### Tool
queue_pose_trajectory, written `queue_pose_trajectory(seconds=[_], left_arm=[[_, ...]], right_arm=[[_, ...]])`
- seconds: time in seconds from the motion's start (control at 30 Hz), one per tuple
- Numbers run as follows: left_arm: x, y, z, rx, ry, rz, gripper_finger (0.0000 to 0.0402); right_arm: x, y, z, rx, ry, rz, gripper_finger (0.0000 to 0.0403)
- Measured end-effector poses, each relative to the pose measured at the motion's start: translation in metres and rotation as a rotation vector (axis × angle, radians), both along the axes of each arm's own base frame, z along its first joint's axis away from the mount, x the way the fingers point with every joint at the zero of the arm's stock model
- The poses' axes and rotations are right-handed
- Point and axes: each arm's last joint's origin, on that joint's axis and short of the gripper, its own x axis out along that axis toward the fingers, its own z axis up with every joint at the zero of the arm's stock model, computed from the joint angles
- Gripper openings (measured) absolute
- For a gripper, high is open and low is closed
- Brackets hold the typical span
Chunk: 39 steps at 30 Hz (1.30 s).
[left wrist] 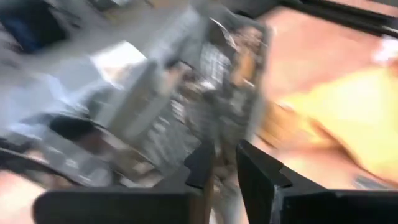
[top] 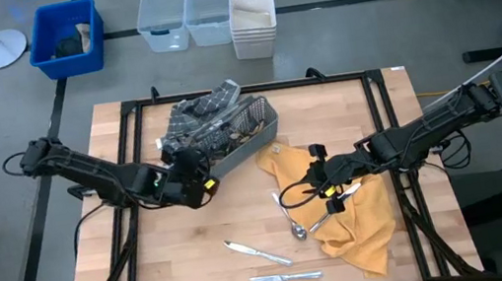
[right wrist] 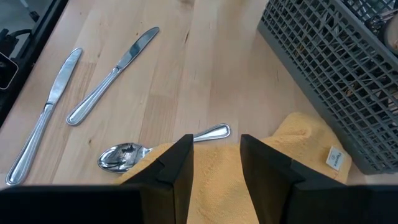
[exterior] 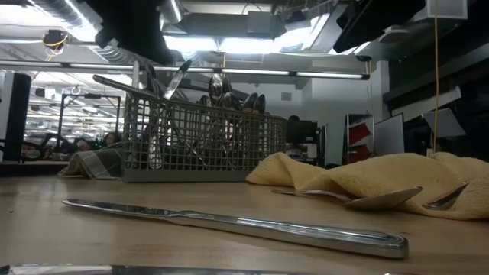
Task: Sort silverware
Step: Put the silver knife into the gray silverware basket
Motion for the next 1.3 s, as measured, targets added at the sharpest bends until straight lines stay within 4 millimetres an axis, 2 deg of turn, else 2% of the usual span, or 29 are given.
queue_pose_trajectory(seconds=[0.23,0.43,0.6,0.8,1.3], left_arm=[[-0.010,-0.005,0.010,-0.380,-0.009,-0.178,0.0126],[-0.021,-0.005,0.021,-0.539,-0.050,-0.218,0.0153],[-0.041,0.001,0.025,-0.597,-0.027,-0.151,0.0155],[-0.058,0.006,0.020,-0.696,0.039,-0.005,0.0155],[-0.046,0.001,0.007,-0.693,0.102,0.044,0.0155]], right_arm=[[0.000,0.000,0.000,0.000,0.000,0.000,0.0133],[0.000,0.000,0.000,0.004,0.000,-0.003,0.0133],[0.000,0.000,0.000,0.005,0.002,-0.002,0.0133],[-0.001,0.000,-0.001,0.000,0.021,-0.003,0.0133],[-0.002,-0.001,-0.002,-0.002,0.029,-0.003,0.0133]])
